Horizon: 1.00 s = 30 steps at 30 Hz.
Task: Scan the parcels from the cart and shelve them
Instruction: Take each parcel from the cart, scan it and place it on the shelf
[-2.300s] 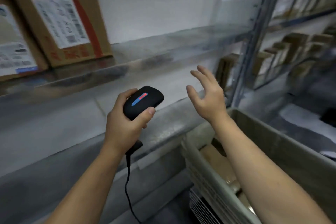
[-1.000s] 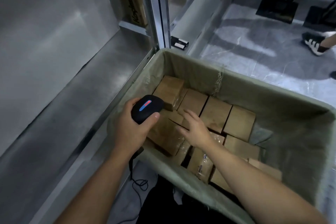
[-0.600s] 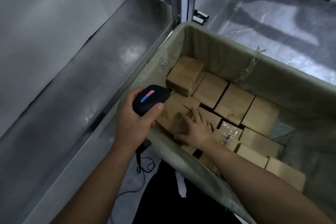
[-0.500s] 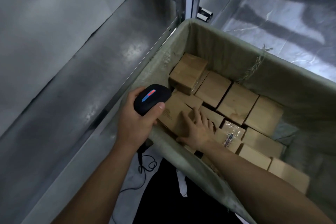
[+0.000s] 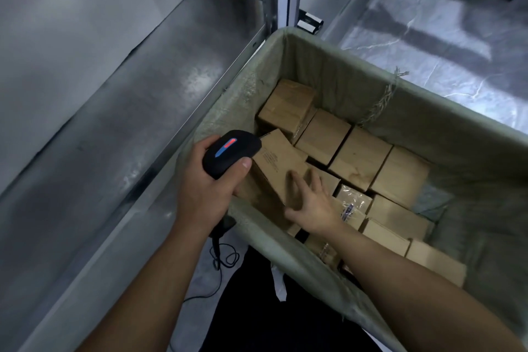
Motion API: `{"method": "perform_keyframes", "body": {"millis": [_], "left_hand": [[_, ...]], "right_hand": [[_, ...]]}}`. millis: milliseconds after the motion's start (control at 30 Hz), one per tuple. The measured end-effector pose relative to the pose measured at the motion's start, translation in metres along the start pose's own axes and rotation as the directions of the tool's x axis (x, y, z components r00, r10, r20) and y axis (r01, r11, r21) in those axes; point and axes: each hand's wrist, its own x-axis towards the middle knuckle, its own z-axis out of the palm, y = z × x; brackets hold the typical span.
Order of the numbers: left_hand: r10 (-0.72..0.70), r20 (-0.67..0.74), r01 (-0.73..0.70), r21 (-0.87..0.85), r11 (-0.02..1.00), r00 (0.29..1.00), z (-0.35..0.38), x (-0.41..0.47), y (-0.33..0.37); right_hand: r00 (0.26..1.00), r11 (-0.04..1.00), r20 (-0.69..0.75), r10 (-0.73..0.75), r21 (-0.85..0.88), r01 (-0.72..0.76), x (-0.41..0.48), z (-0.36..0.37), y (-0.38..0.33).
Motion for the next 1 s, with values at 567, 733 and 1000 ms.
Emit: {"method": "perform_keyframes", "body": {"millis": [567,733,1000], "left_hand": [[-0.032,-0.017,0.030,-0.100,0.995,0.999,0.012,-0.003,0.001],[-0.040,-0.031,0.036,-0.121,0.992,0.999,0.007,-0.001,-0.001],[-0.030,-0.036,0.025,-0.137,0.990,0.999,0.004,0.001,0.004]], "right_hand": [[0.936,0.953,-0.238,-0.258,0.098,0.288,-0.005,-0.026,0.010],[0.963,0.971,-0.194,-0.189,0.113,0.213,-0.002,-0.040,0.003],[0.960,0.969,-0.267,-0.080,0.205,0.137,-0.008,-0.046,-0.011]]}}
